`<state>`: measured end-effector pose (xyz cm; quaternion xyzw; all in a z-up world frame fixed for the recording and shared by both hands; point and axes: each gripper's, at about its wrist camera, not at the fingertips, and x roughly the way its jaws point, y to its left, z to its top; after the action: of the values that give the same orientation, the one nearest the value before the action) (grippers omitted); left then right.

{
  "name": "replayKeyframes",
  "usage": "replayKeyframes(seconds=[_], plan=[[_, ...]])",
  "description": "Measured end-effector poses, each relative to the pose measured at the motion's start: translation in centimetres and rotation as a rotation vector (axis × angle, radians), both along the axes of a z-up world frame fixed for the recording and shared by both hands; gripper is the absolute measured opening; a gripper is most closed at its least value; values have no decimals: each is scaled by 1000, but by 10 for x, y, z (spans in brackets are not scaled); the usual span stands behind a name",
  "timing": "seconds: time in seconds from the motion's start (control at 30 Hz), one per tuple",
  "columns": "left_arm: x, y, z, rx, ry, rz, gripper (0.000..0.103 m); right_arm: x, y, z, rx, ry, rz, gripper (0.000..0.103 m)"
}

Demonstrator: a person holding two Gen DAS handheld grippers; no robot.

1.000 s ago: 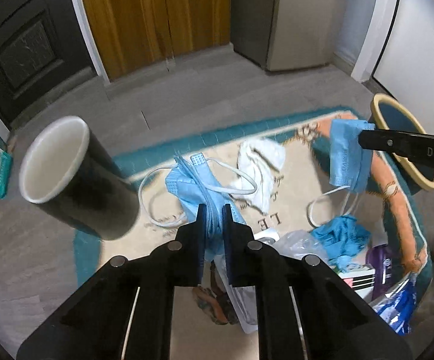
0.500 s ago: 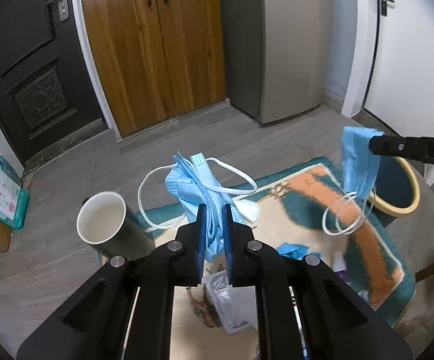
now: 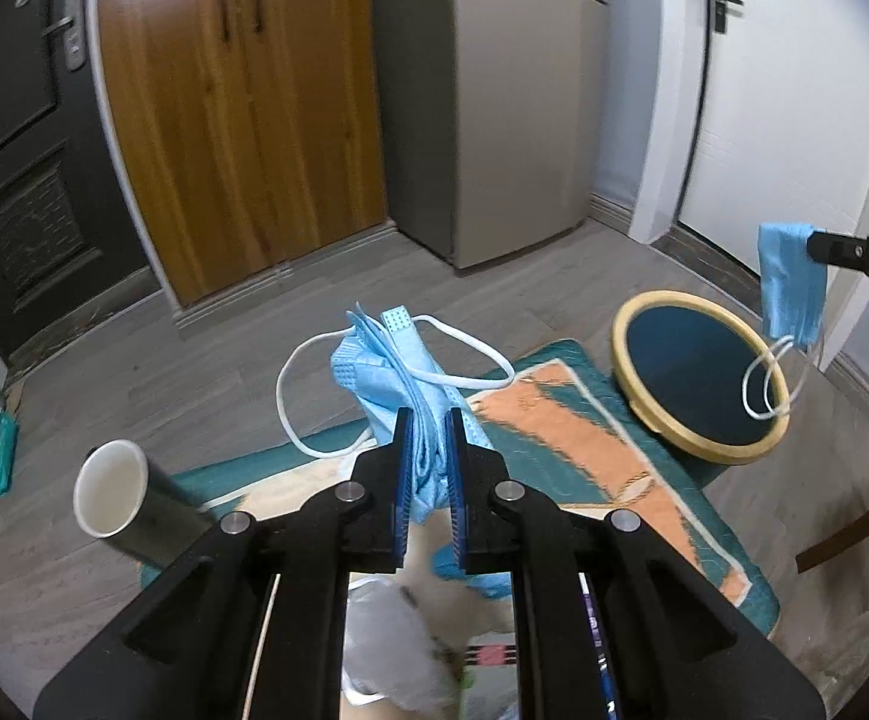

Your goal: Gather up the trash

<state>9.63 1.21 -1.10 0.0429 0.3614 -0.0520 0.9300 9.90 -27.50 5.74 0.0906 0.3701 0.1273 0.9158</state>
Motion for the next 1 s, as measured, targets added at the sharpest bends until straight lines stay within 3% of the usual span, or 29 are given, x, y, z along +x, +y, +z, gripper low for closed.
replayKeyframes(seconds=[0.6,0.77,1.0], plan=[[30,-107,-27,39,43,-166,10,21,-80,-43,-23,72,-90,5],[33,-124,-37,59,52,-206,10,35,-92,-61,-76,101,-102,5],[43,-153,-45,78,51,-279,10,58,-110,-82,-65,142,-141,5]])
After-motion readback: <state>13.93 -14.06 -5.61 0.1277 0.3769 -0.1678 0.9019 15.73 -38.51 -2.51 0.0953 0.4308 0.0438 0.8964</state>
